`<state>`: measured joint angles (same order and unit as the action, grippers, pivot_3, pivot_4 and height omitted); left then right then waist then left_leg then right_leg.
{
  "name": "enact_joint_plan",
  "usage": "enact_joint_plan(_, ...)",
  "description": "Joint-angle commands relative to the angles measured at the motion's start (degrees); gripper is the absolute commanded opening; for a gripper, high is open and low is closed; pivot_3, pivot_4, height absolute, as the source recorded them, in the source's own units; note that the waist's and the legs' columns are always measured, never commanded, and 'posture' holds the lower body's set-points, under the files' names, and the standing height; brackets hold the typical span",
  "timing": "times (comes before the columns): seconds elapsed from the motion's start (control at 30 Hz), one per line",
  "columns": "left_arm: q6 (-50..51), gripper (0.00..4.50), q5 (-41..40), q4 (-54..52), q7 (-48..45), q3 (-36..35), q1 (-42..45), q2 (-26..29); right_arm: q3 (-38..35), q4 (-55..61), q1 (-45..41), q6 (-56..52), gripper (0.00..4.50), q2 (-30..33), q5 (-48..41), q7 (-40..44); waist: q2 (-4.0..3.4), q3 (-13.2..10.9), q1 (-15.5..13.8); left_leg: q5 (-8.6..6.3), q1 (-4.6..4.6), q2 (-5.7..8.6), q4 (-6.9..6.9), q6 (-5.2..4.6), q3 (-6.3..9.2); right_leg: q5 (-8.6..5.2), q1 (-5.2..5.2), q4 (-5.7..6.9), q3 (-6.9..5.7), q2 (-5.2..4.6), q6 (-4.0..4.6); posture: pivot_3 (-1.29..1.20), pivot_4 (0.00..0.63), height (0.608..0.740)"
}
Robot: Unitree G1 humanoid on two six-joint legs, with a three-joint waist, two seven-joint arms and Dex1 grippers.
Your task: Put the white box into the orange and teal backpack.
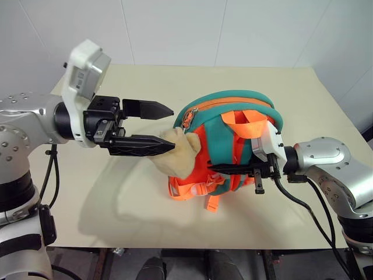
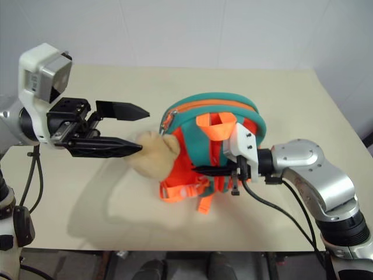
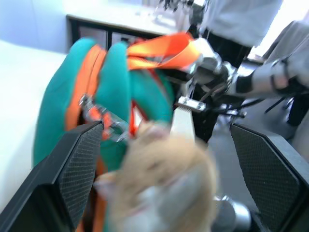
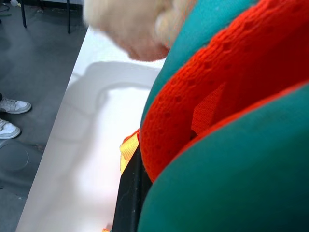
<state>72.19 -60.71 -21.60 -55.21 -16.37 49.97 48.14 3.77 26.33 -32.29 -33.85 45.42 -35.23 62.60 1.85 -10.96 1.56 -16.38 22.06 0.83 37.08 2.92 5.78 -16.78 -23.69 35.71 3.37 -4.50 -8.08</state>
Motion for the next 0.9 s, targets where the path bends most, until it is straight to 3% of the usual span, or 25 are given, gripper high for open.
enact_joint_plan(0.03,0.6,4.46,-1.9,-3.2,2.3,1.2,-1.9,1.4,-1.0,0.3,-1.3,1.1,0.51,-0.3,-0.3,0.3,0.0,0.0,0.0,0.0,-0.01,0.01,-0.01,0.0,-0.01,0.0,0.01,-0.02,0.01,-0.01,0.0,0.0,0.15,0.74)
enact_joint_plan(0.33,-4.9,4.46,6.4,-4.8,4.2,9.4,-7.5,5.4,-1.1,0.1,-1.5,1.1,0.51,-0.6,-0.1,0.3,0.0,0.0,0.0,0.01,0.0,0.02,-0.04,0.02,-0.02,0.01,-0.01,-0.08,0.01,-0.01,0.01,0.0,0.15,0.74)
enact_joint_plan(0.6,-6.7,4.46,7.3,-4.9,2.1,12.8,-7.8,6.3,-0.9,-0.2,-2.0,1.0,0.51,-1.2,0.3,0.1,0.0,0.0,-0.1,0.01,0.0,0.02,-0.05,0.02,-0.03,0.0,0.0,-0.11,0.01,-0.01,0.01,0.0,0.15,0.74)
enact_joint_plan(0.7,-7.7,3.88,8.1,-4.1,2.8,13.3,-7.1,5.6,-0.8,-0.4,-2.2,1.1,0.51,-1.5,0.5,0.0,0.0,0.0,-0.1,0.01,0.0,0.02,-0.05,0.02,-0.03,0.0,0.0,-0.11,0.01,-0.01,0.01,0.0,0.15,0.74)
enact_joint_plan(0.9,-7.8,2.28,7.8,-3.7,2.3,13.6,-6.1,5.6,-0.9,-0.3,-2.0,1.2,0.51,-1.5,0.7,0.0,0.0,0.0,-0.1,0.01,0.0,0.02,-0.06,0.02,-0.03,0.0,0.0,-0.1,0.01,-0.01,0.01,0.0,0.15,0.74)
